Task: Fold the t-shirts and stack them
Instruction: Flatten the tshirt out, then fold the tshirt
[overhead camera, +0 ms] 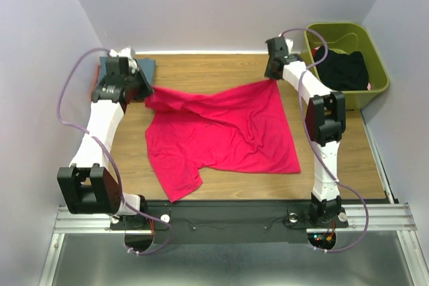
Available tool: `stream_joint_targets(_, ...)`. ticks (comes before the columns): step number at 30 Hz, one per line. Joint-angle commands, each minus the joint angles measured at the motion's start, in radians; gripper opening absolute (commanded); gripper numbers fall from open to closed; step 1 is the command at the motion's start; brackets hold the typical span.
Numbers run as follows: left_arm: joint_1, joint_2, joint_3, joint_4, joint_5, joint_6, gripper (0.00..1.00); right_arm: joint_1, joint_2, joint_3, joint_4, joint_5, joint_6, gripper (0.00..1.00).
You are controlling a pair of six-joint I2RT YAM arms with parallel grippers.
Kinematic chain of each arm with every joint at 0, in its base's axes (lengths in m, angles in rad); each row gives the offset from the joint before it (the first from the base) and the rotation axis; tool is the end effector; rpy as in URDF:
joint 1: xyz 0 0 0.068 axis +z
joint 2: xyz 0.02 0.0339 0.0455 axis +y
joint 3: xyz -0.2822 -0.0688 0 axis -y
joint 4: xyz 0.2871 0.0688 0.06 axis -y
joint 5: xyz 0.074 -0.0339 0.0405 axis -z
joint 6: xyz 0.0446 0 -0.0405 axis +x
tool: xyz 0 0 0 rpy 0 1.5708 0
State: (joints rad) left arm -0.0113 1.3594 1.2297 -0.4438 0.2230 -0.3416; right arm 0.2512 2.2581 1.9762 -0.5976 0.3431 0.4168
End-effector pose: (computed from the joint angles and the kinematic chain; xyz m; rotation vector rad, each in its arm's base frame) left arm 0.3518 -0.0138 0.3480 -0.2249 2.1495 -0.4440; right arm 0.5514 0.1260 0.2200 0.3449 2.3603 -0.1086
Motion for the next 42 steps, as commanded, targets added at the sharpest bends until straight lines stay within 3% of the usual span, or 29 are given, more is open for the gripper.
stream_joint_targets(1,0.004,0.024,0.241,-0.007,-0.017,-0.008,0.00,-0.046,-0.181,0.119,0.021,0.063,-0.032,0.01)
stream_joint_targets(9,0.004,0.067,0.727,-0.018,0.013,-0.031,0.00,-0.070,-0.356,0.277,0.022,0.076,-0.095,0.01)
stream_joint_targets(13,0.004,0.009,0.810,0.042,0.026,-0.043,0.00,-0.072,-0.459,0.285,0.035,0.077,-0.124,0.00)
stream_joint_targets(20,0.004,-0.187,0.749,0.122,0.021,-0.001,0.00,-0.070,-0.709,0.129,0.077,0.071,-0.159,0.01)
stream_joint_targets(25,0.004,-0.354,0.692,0.151,0.010,0.068,0.00,-0.072,-0.949,-0.081,0.131,0.066,-0.193,0.01)
stream_joint_targets(31,0.004,-0.428,0.767,0.125,0.025,0.090,0.00,-0.072,-1.146,-0.191,0.162,0.045,-0.260,0.01)
stream_joint_targets(37,0.004,-0.419,0.800,0.114,0.049,0.088,0.00,-0.070,-1.198,-0.191,0.160,0.043,-0.329,0.01)
stream_joint_targets(42,0.004,-0.370,0.700,0.093,0.042,0.153,0.00,-0.070,-1.169,-0.238,0.160,0.016,-0.365,0.01)
